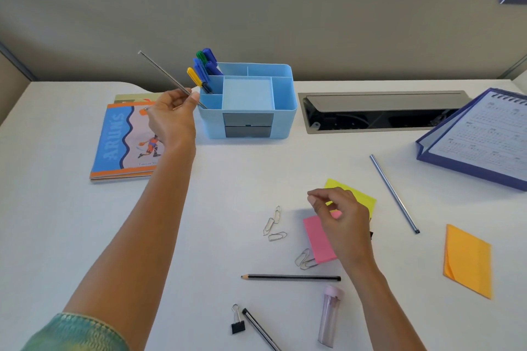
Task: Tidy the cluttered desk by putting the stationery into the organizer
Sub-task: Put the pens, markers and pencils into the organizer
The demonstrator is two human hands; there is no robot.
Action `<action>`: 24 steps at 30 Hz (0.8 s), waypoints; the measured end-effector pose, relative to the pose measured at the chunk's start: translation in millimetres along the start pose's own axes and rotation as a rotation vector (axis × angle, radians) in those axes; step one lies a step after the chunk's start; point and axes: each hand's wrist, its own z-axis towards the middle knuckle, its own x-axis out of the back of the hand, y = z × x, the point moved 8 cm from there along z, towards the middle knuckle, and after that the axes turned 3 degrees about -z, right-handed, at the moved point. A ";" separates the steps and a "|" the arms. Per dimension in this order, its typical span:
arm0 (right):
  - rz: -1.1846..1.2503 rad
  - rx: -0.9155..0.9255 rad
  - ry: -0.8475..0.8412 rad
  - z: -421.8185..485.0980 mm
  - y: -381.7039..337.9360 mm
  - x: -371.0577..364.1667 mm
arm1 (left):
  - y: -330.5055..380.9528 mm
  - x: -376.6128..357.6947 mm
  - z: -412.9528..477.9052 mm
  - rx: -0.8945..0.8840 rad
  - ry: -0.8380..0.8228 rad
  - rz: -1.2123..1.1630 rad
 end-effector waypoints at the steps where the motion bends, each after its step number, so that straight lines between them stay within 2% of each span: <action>1: -0.014 0.004 -0.010 0.2 0.1 2.7 | -1.1 -1.0 0.8 -0.008 0.002 0.021; 4: -0.109 0.081 -0.147 -7.9 -6.3 -2.7 | -2.7 -5.6 3.5 -0.024 -0.012 0.072; 8: -0.219 0.217 -0.506 -46.1 -15.6 -36.7 | -7.0 -7.7 3.6 -0.010 -0.016 0.099; 11: -0.337 0.325 -0.660 -78.2 -15.2 -57.1 | -10.1 -6.6 3.4 0.005 -0.015 0.095; 14: -0.419 0.391 -0.696 -90.2 -15.9 -64.8 | -11.8 -4.2 4.3 -0.003 -0.009 0.101; 18: -0.414 0.418 -0.711 -90.3 -18.8 -70.3 | -14.2 -1.9 5.1 0.012 0.004 0.092; 21: -0.321 0.332 -0.658 -81.2 -20.6 -68.0 | -11.0 3.4 -0.1 0.005 0.010 0.082; 24: -0.168 0.193 -0.519 -58.3 -23.2 -59.6 | -6.8 13.5 -26.5 -0.068 -0.051 0.052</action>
